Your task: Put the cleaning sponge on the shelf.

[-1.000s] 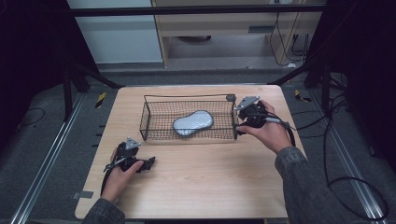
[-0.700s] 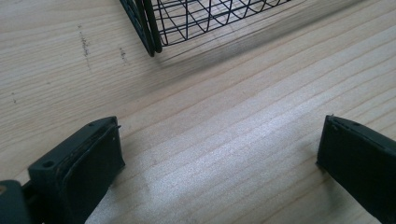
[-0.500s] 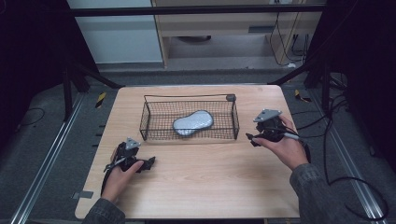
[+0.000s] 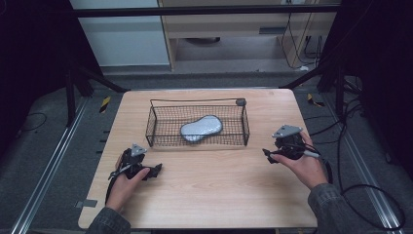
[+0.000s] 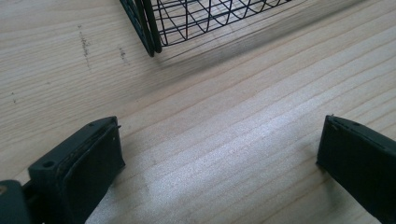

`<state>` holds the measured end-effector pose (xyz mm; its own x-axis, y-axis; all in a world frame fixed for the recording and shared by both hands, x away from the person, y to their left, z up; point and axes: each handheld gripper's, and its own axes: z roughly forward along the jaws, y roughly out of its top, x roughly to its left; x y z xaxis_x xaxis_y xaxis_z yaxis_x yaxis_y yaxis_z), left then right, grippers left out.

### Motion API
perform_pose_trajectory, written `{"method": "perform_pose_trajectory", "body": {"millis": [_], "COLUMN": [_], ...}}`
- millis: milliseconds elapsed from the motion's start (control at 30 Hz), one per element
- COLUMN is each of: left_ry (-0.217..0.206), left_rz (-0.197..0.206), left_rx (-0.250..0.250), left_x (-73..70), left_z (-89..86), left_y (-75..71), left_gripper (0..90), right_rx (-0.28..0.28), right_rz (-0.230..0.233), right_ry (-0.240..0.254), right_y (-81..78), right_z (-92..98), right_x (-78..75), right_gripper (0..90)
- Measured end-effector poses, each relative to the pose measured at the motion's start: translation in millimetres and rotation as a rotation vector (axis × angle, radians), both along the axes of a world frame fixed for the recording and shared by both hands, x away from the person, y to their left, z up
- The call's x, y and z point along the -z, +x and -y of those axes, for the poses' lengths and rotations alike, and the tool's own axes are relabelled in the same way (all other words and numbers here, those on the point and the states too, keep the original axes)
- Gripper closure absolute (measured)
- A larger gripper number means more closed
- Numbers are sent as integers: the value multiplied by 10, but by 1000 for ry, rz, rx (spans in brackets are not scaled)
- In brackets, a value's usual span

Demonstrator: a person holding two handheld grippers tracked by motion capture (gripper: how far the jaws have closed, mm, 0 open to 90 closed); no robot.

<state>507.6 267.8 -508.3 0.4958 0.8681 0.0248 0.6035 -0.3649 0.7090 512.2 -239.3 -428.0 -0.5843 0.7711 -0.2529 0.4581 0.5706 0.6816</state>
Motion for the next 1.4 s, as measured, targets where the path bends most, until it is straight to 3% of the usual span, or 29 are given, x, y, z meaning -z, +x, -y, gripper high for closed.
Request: {"method": "perform_pose_trajectory", "body": {"millis": [233,1000,1200,1400], "left_ry": [0,1,0,0], "left_rz": [0,0,0,0], "left_rx": [0,0,0,1], "left_x": [0,-1,0,0], "left_z": [1,6,7,8], "left_y": [-1,-2,-3,-3], "left_gripper": [0,0,0,0], "right_rx": [25,115,174,226], "right_rz": [-15,-99,-102,-118], "right_ry": [22,137,182,278], "right_y": [-58,-192,-143,-91], "right_z": [14,273,373,499], "right_x": [79,580,694,785], "right_gripper": [62,49,51,50]}}
